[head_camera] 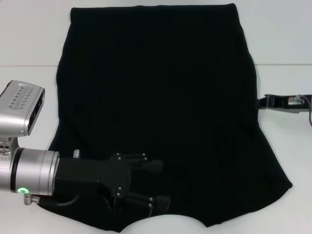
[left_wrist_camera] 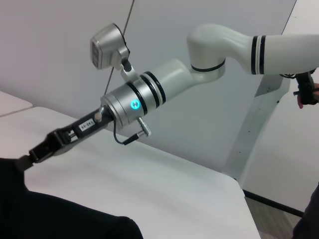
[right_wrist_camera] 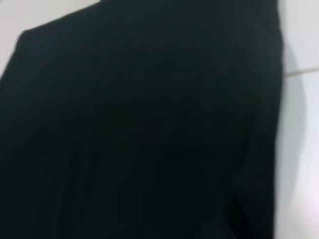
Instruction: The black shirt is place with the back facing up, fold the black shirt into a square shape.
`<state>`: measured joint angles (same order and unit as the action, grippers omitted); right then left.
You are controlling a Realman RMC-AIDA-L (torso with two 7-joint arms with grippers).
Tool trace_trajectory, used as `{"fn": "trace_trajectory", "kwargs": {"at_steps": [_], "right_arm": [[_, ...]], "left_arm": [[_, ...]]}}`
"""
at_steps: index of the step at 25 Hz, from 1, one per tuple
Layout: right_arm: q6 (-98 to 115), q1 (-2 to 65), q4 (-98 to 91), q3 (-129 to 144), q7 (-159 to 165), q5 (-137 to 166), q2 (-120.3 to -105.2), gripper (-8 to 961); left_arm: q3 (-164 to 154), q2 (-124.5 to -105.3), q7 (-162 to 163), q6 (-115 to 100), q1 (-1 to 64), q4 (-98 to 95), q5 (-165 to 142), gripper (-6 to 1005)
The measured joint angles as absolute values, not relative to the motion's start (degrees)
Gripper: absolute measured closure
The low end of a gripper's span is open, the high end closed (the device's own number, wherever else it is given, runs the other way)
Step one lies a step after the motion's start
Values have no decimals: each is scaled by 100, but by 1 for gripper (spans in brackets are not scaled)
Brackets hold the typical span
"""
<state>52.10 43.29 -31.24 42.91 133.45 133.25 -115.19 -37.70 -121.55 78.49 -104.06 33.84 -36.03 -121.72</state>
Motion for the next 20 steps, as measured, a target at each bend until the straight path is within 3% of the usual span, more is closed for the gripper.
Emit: {"fn": "trace_trajectory", "kwargs": {"at_steps": [6, 20], "right_arm": [[5213, 4515, -3124, 4339, 13296, 13063, -11545, 904], [5188, 4886, -3075, 4356, 13212, 13054, -11788, 868]], "left_arm": [[-3771, -12155, 7849, -10390, 3384, -3601, -12172, 104], [-3613, -12126, 7918, -10417, 3375, -3601, -12172, 107]]}}
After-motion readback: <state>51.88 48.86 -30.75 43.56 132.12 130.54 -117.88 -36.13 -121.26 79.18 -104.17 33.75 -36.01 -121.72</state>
